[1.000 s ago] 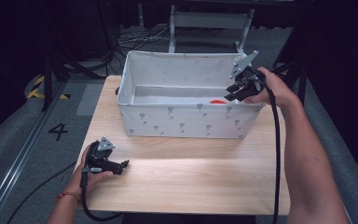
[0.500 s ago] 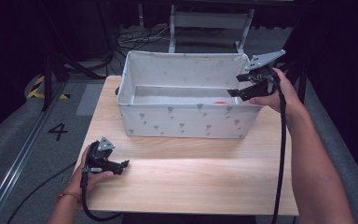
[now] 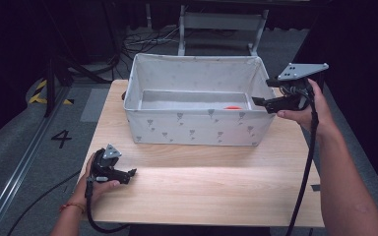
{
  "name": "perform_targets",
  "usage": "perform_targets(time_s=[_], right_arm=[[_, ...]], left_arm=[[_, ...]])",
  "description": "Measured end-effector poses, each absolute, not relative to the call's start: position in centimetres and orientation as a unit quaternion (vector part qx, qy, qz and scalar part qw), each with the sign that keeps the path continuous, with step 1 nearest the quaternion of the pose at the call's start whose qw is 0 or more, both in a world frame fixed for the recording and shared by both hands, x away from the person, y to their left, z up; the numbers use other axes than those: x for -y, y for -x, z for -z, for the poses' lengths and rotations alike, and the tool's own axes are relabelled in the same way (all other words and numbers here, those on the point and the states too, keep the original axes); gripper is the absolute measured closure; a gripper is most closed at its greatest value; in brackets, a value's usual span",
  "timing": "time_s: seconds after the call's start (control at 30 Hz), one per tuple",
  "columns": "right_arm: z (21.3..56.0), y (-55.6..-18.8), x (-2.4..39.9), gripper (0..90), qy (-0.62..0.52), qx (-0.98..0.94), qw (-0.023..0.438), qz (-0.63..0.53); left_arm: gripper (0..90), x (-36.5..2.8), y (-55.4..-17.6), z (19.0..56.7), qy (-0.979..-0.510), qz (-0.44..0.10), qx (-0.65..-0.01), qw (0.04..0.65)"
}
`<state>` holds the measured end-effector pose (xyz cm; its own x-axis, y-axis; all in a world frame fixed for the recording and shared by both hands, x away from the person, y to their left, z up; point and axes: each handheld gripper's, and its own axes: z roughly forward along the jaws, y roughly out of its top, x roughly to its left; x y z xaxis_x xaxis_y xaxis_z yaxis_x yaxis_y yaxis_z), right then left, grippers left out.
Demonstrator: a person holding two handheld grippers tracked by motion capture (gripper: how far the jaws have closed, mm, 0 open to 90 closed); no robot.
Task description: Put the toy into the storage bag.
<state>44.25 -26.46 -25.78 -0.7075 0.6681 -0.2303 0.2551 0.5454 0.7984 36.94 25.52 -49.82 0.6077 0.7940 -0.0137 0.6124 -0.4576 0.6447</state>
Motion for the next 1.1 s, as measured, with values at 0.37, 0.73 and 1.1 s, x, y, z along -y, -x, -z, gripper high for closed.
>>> perform_targets(time_s=[0.37,0.73,1.1], right_arm=[[26.1,-40.0,28.2,19.5,-0.278,-0.812,0.315,-0.405],[29.2,-36.8,29.4,18.8,-0.274,-0.822,0.323,-0.381],[35.5,-35.4,30.7,19.4,-0.300,-0.836,0.307,-0.342]], left_arm=[[0.1,-25.5,-36.9,49.8,-0.841,-0.146,-0.419,0.310],[0.2,-25.5,-36.9,49.8,-0.840,-0.145,-0.422,0.310],[0.3,-25.4,-36.8,49.8,-0.838,-0.146,-0.424,0.310]])
